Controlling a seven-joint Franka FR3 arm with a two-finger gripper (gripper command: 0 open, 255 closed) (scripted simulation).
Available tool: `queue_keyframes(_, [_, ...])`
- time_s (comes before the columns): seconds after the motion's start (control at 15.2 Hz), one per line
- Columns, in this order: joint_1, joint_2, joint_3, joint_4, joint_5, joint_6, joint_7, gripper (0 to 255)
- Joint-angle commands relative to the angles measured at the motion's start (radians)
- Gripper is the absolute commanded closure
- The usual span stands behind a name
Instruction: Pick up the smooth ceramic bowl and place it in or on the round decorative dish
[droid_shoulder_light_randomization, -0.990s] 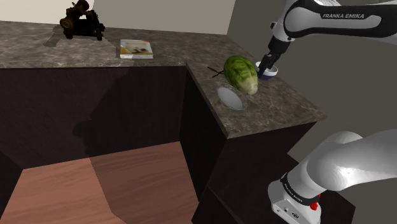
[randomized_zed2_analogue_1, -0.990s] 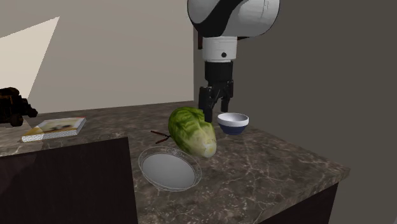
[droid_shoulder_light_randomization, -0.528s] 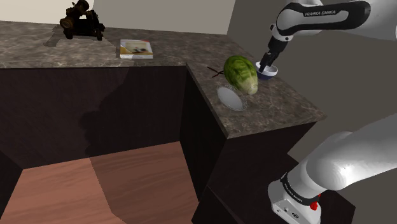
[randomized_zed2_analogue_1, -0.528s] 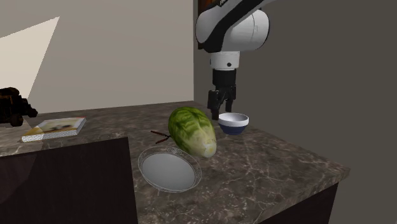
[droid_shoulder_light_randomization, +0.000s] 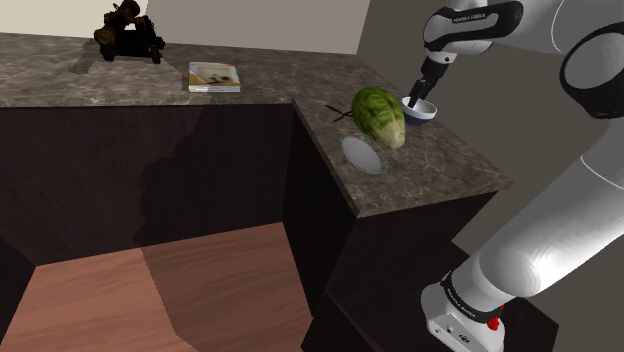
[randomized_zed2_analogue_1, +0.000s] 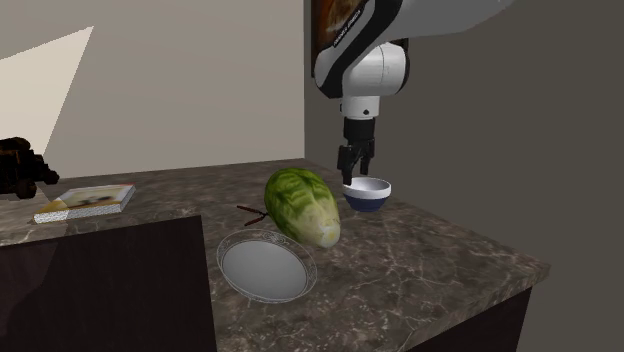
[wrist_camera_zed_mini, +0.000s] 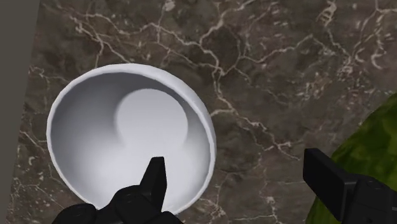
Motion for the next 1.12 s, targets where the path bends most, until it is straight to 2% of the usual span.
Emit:
queue_keyframes(0.0, [-0.011,0.044,-0.009,0.034,0.025,0.005,-0.03,0])
queue_keyframes(0.46, [-0.017,0.082,-0.009,-0.026,0.046,0.098,-0.044,0])
queue_keyframes(0.99, [-0.017,0.081,-0.009,-0.026,0.046,0.098,-0.044,0])
queue_keyframes(1.06, [-0.017,0.081,-0.009,-0.026,0.046,0.098,-0.044,255])
